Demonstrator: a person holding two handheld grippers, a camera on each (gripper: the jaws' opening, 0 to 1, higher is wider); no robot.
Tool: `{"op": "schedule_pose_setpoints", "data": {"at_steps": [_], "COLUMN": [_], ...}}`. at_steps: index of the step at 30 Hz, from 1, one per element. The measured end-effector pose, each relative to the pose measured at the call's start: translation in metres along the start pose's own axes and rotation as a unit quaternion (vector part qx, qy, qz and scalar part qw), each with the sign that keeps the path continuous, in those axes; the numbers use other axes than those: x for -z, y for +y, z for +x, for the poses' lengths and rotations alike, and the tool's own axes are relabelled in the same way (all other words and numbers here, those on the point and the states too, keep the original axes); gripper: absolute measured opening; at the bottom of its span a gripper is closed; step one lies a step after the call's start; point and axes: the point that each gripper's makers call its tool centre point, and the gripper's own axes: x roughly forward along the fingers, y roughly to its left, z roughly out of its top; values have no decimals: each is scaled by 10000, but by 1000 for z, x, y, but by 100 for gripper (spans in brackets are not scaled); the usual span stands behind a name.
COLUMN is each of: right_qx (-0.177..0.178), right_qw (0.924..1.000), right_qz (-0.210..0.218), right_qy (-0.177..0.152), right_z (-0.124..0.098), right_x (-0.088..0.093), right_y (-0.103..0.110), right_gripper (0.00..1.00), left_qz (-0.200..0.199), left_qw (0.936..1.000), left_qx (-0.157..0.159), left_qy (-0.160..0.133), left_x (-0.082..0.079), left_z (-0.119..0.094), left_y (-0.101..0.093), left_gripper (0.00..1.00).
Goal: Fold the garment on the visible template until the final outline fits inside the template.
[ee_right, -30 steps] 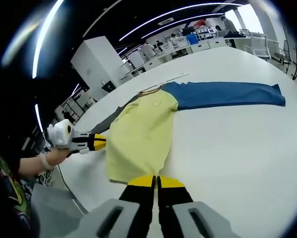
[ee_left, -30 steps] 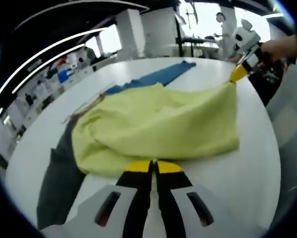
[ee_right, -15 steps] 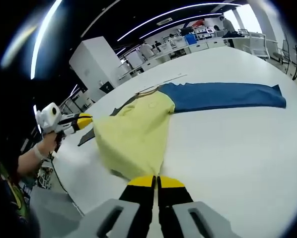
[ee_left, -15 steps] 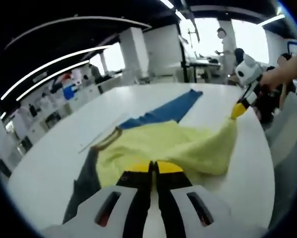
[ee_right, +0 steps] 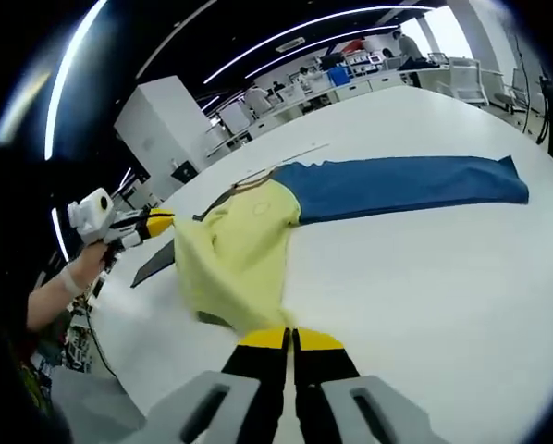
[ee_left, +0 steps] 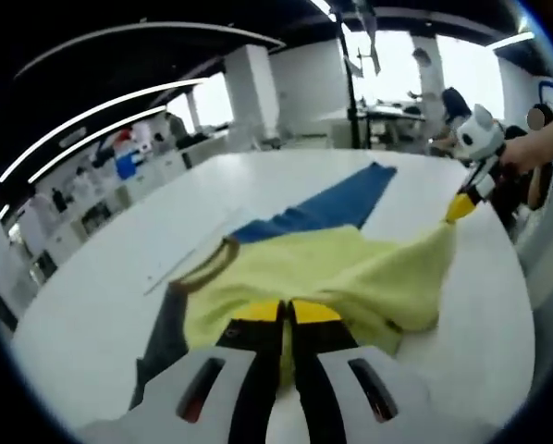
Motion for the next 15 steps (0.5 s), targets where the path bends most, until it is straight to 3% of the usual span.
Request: {"op": "schedule_pose_setpoints", "data": {"at_steps": [6,15], "right_qx": [16,33], "right_qw": [10000,10000], "right_qz": [40,84], "right_qy": [39,28], "right_z": [3,3], "right_x": [4,5], "right_y": [-3,-4], "right_gripper": [0,0], "left_qz": [-124,-270], "left_qw": [9998,9990], "left_qx": [44,110], "left_qy": [173,324], "left_x": [16,28], "left_z": [20,30], "left_y": [2,-3], "left_gripper": [0,0]}}
